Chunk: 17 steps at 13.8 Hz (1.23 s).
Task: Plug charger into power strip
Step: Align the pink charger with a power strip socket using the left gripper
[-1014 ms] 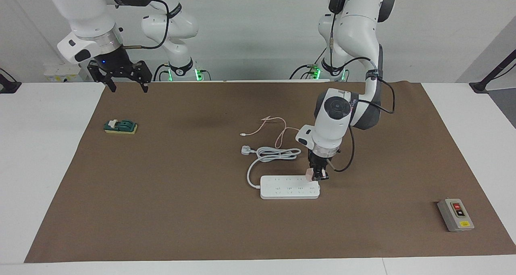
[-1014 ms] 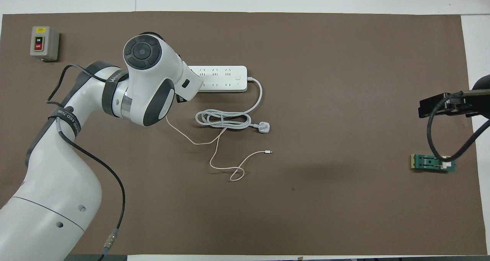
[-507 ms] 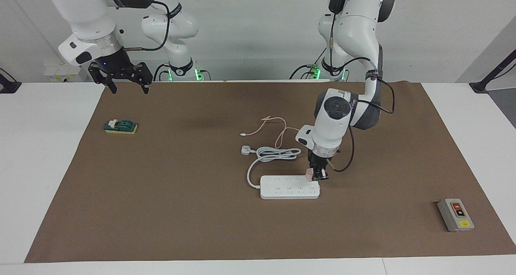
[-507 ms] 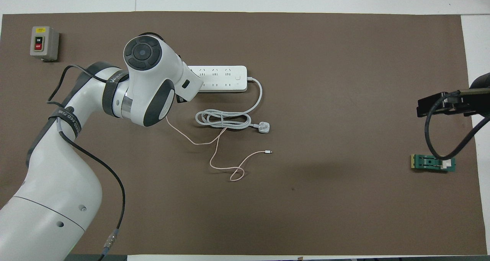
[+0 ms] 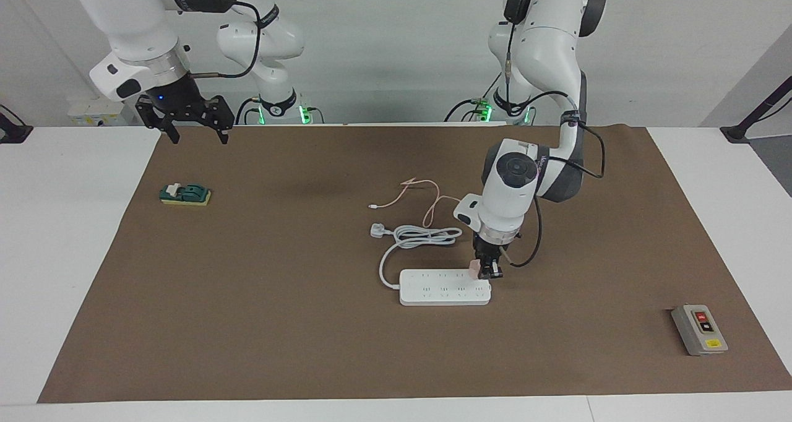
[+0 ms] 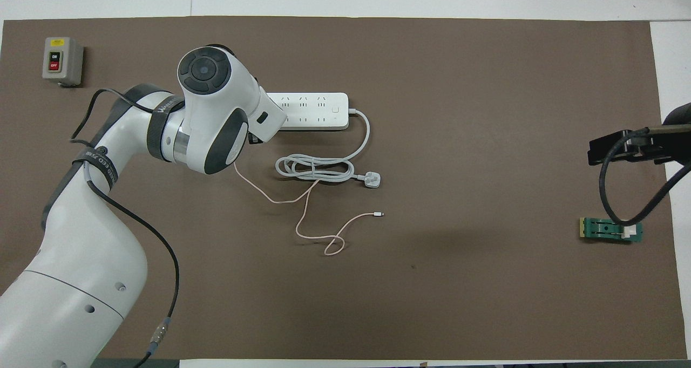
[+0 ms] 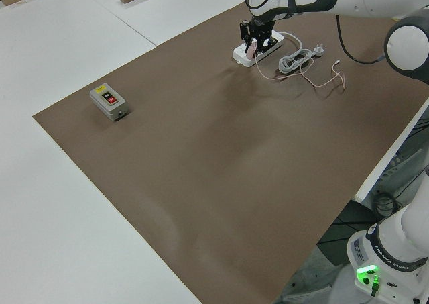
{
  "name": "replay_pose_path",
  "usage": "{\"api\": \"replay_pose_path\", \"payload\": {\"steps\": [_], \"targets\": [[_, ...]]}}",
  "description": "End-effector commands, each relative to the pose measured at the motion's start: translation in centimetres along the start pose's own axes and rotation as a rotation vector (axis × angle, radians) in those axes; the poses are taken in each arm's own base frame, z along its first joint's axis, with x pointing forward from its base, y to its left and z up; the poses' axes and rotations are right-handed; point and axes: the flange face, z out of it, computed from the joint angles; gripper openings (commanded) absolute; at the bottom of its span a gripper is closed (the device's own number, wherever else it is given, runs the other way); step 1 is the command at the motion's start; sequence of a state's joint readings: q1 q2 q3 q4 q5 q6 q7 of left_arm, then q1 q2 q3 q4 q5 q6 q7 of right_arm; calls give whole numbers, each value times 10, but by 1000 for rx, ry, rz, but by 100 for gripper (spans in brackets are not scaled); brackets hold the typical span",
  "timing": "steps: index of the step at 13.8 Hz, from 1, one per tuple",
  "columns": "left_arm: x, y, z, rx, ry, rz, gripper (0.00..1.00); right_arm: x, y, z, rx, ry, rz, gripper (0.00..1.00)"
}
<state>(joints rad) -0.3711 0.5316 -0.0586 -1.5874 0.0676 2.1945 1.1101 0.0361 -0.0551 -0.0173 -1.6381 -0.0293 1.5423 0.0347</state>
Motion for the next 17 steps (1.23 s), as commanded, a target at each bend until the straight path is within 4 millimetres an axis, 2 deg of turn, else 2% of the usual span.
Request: {"api": "replay_pose_path", "payload": {"steps": [1,8,9,11,13,15,17], "targets": [[6,-14,43,-64,3,82,0,-5,3,-2,-14,6,-20,100],[5,-13,50,-49,31,80,0,-5,3,-2,-14,4,-20,100],[4,-11,52,-54,29,81,8,-5,3,-3,-14,6,-20,100],[2,-7,56,-63,28,74,38,-5,4,-2,-14,4,-18,100],[0,-11,43,-74,59,37,64,-5,4,-2,-14,4,-18,100],[-9,-14,18,-90,74,9,100,-5,3,-2,-14,4,-18,100],[-12,-15,0,-86,78,2,100,-5,4,-2,-14,4,-18,100]]}}
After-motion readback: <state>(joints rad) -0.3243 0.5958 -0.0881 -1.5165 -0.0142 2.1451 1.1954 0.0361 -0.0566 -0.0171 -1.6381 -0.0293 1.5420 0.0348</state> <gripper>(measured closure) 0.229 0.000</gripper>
